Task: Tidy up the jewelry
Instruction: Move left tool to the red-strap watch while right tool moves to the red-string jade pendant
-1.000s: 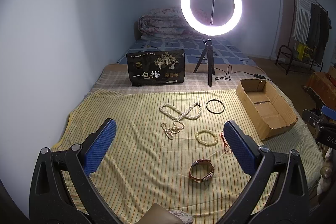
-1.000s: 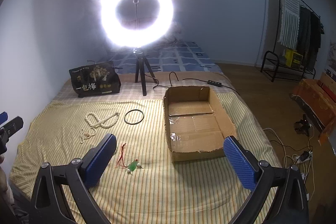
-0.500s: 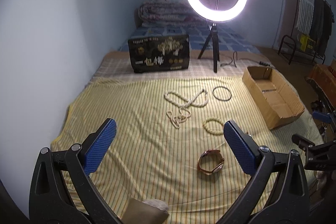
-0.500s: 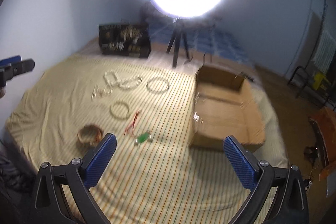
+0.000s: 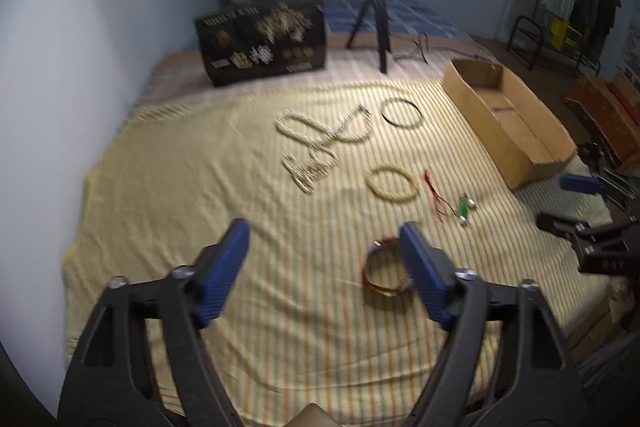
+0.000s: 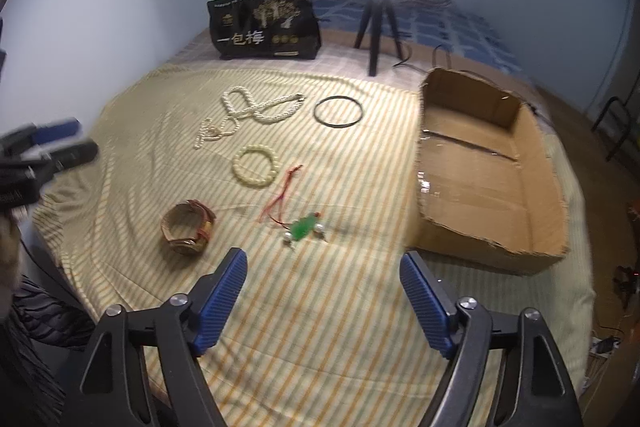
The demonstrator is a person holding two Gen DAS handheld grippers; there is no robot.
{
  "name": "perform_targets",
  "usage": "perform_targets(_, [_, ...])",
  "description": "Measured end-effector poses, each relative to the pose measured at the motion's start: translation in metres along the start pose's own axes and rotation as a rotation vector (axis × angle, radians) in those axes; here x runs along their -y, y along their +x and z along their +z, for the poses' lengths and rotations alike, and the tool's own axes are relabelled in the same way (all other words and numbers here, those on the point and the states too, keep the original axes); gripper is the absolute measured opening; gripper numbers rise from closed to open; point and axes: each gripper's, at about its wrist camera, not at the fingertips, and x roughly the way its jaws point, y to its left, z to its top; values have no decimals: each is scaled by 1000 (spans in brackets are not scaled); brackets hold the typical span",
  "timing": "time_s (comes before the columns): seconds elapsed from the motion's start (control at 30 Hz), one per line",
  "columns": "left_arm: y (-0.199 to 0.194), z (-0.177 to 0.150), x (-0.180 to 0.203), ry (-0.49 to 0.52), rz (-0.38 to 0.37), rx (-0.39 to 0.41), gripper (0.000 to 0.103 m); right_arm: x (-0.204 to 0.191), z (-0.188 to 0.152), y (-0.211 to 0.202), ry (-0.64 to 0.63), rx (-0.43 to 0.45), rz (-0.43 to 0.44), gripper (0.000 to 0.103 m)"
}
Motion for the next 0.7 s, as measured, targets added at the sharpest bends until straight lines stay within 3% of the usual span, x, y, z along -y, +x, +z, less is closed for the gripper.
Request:
perform_targets(0.1, [10,-4,4,-2,-47,-48,59,1,11,11,7,-27,63,67])
perform_targets(0.27, [31,-9,4,-44,-124,-149,38,-5,24,36,-12,-82,130,43])
perform_targets(0.4, [49,-14,-1,-103,-171,-228,26,-16,32,54,-57,-129,152,33])
perform_targets(0.7, [70,-18,7,-93,-201,-296,19,-30,41,86,-144,-188,141,19])
